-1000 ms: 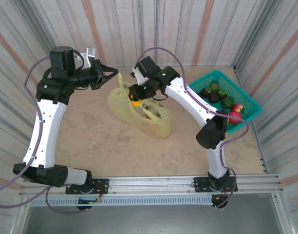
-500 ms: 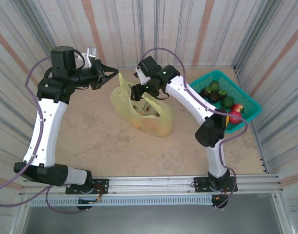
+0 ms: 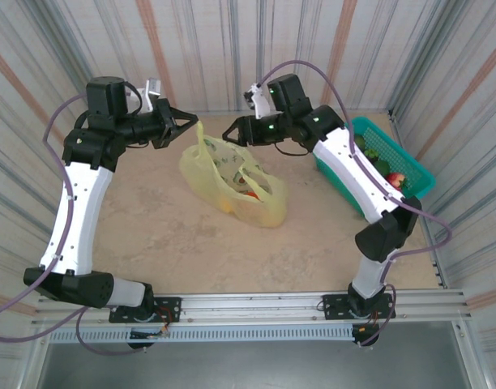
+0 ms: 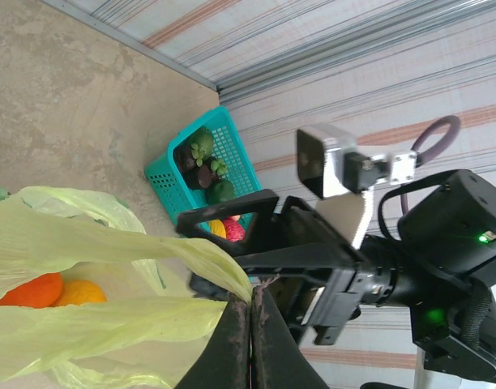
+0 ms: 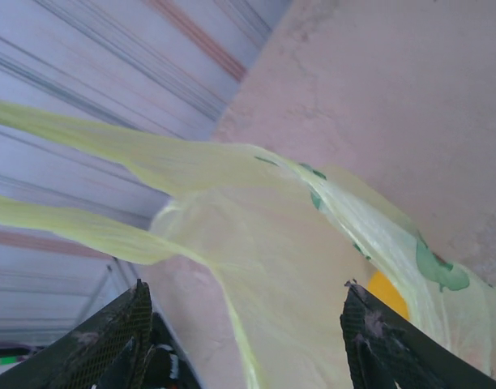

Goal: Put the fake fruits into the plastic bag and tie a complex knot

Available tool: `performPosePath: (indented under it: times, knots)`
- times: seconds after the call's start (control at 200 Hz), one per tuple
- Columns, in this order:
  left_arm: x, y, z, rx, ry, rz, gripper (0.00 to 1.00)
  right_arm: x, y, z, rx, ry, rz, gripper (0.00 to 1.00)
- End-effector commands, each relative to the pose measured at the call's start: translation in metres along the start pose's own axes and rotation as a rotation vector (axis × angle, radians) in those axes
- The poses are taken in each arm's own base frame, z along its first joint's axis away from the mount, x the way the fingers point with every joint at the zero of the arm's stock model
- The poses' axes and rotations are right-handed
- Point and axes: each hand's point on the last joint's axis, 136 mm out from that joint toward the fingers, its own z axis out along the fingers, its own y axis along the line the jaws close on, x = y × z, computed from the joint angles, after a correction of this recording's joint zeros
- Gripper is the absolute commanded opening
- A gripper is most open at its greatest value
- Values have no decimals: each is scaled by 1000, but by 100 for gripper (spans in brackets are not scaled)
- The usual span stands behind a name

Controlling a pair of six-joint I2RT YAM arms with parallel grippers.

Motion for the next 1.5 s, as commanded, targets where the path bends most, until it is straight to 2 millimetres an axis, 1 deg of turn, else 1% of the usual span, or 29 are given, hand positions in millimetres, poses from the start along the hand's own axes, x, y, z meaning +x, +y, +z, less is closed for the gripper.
performPosePath:
  times: [0.0, 0.025, 0.055, 0.09, 0.13, 0.15, 0.165, 0.195, 0.26, 0.296, 0.351, 0.406, 0.496, 0.581, 0.641, 0.726, 0.796, 0.837, 0.907, 1.012, 1.177, 1.267, 1.373, 1.498]
  knots:
    - [1, 0, 1, 5, 7, -6, 0, -24, -3, -24, -41, -96, 68, 64]
    - [2, 0, 2, 6, 9, -10, 0, -28, -14, -30, 0, -120, 92, 65]
    - [2, 0, 2, 7, 11, -14, 0, -33, -35, -40, 78, -154, 132, 66]
    - [2, 0, 2, 8, 12, -18, 0, -36, -64, -54, 180, -191, 197, 66]
    - [1, 0, 3, 8, 13, -24, 0, -34, -99, -70, 278, -219, 282, 66]
    - [1, -1, 3, 9, 13, -27, 0, -34, -115, -82, 323, -240, 323, 66]
    - [1, 0, 3, 8, 13, -28, 0, -25, -132, -85, 367, -229, 362, 67]
    - [1, -1, 3, 11, 15, -32, 0, -15, -161, -102, 459, -239, 423, 68]
    - [-1, -1, 5, 14, 17, -35, 0, 9, -214, -141, 660, -260, 506, 70]
    - [-1, -1, 6, 14, 20, -40, 0, 25, -238, -162, 754, -271, 555, 71]
    - [-1, -1, 8, 14, 24, -49, 0, 48, -270, -189, 854, -287, 622, 72]
    - [-2, -1, 10, 16, 30, -56, 0, 70, -296, -214, 933, -307, 697, 72]
    - [-1, -1, 15, 19, 42, -61, 0, 98, -329, -236, 1027, -293, 746, 72]
    - [0, 1, 19, 16, 54, -72, 0, 113, -352, -249, 1113, -247, 746, 72]
    - [2, 3, 21, 12, 60, -78, 0, 121, -367, -259, 1168, -226, 753, 73]
    - [2, 3, 22, 13, 65, -82, 0, 125, -386, -270, 1208, -222, 780, 76]
    - [1, 3, 23, 13, 64, -78, 0, 124, -401, -273, 1175, -230, 824, 78]
    - [0, 2, 22, 15, 62, -76, 0, 121, -408, -270, 1134, -242, 849, 78]
    - [0, 1, 22, 17, 63, -77, 0, 113, -419, -256, 1018, -257, 872, 78]
    - [0, 1, 22, 18, 60, -72, 0, 115, -436, -246, 991, -208, 897, 75]
    - [2, 3, 22, 14, 64, -75, 0, 127, -464, -239, 1022, -110, 887, 73]
    - [3, 3, 22, 17, 69, -78, 0, 132, -477, -240, 1060, -44, 872, 73]
    - [4, 7, 22, 10, 70, -81, 0, 140, -488, -243, 1099, -16, 873, 72]
    - [5, 9, 20, 6, 70, -84, 0, 145, -495, -239, 1099, 11, 884, 71]
